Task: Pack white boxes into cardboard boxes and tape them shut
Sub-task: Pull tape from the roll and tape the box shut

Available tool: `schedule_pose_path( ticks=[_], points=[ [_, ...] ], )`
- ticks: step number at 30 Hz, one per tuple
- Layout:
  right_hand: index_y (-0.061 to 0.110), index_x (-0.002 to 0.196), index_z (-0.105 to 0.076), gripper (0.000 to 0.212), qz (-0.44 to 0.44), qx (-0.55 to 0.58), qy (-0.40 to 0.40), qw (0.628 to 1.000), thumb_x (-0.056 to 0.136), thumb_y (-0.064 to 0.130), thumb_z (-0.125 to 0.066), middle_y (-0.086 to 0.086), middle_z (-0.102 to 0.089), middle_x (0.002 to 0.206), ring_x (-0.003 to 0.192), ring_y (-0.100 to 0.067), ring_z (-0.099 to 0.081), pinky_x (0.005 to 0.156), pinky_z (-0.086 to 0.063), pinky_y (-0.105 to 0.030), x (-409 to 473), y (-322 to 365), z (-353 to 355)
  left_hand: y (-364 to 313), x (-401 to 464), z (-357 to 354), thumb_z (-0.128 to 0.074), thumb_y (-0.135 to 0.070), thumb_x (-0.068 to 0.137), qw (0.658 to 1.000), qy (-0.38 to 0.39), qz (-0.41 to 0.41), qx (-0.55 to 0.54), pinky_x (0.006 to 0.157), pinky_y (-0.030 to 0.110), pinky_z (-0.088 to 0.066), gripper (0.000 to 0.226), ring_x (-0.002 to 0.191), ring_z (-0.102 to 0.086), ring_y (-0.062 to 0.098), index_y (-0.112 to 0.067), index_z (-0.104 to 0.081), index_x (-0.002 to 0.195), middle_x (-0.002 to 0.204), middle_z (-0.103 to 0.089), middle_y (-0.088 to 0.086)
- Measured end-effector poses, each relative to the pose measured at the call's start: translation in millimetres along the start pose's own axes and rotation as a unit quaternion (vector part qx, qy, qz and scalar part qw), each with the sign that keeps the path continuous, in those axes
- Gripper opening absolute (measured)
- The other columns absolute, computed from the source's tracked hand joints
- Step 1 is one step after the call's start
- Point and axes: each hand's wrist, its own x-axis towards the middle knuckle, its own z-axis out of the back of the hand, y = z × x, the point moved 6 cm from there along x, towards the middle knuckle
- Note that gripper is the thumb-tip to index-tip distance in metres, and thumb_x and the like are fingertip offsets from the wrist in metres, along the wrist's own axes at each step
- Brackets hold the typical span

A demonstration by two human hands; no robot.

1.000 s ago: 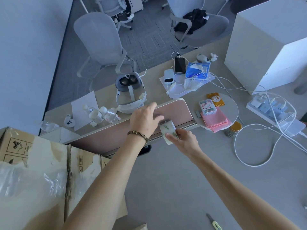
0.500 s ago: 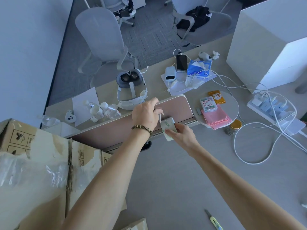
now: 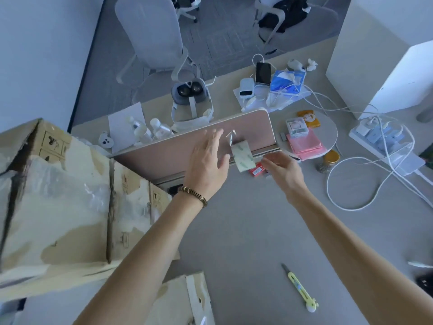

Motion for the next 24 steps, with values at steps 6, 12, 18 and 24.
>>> schedule_pose_path(
  ticks=[6, 12, 18, 24],
  points=[
    [0.021, 0.085, -0.074, 0.024, -0.059, -0.020, 0.105, 0.993, 0.072, 0.040, -0.066, -0.005, -0.075, 0.081, 0.084, -0.031, -0.070, 0.081, -0.055, -0.043, -84, -73, -18, 34, -141, -6, -0.057, -0.025, 0.098, 0.994, 0.111, 0.008, 0.001, 0.117, 0.019, -0.019, 0.036, 0.145, -0.032, 0.013, -0.017, -0.057, 0.133, 0.149, -0.048, 0.000],
    [0.009, 0.097, -0.071, 0.011, -0.168, -0.020, 0.235, 0.957, 0.094, 0.017, -0.064, -0.004, -0.067, 0.084, 0.076, -0.016, -0.062, 0.069, -0.048, -0.027, -189, -155, -80, 81, -259, -16, -0.053, -0.039, 0.099, 0.977, 0.201, 0.058, 0.028, 0.117, 0.017, -0.001, 0.050, 0.151, -0.015, 0.012, -0.025, -0.042, 0.146, 0.160, -0.029, -0.003],
    [0.019, 0.111, -0.067, 0.032, -0.280, -0.021, 0.268, 0.922, 0.093, 0.046, -0.065, -0.007, -0.073, 0.103, 0.089, -0.019, -0.071, 0.078, -0.053, -0.032, -257, -196, -123, 110, -337, -12, -0.042, -0.075, 0.084, 0.964, 0.250, 0.048, 0.073, 0.123, 0.040, 0.009, 0.088, 0.149, 0.023, 0.017, -0.032, -0.016, 0.155, 0.165, 0.008, 0.000],
    [0.022, 0.120, -0.061, 0.035, -0.328, 0.065, 0.280, 0.900, 0.092, 0.041, -0.070, -0.010, -0.076, 0.109, 0.106, -0.026, -0.071, 0.085, -0.051, -0.038, -286, -212, -142, 113, -381, -14, -0.035, -0.092, 0.073, 0.941, 0.305, 0.039, 0.142, 0.117, 0.050, 0.019, 0.119, 0.137, 0.047, 0.027, -0.029, 0.030, 0.149, 0.147, 0.051, 0.009]
  ],
)
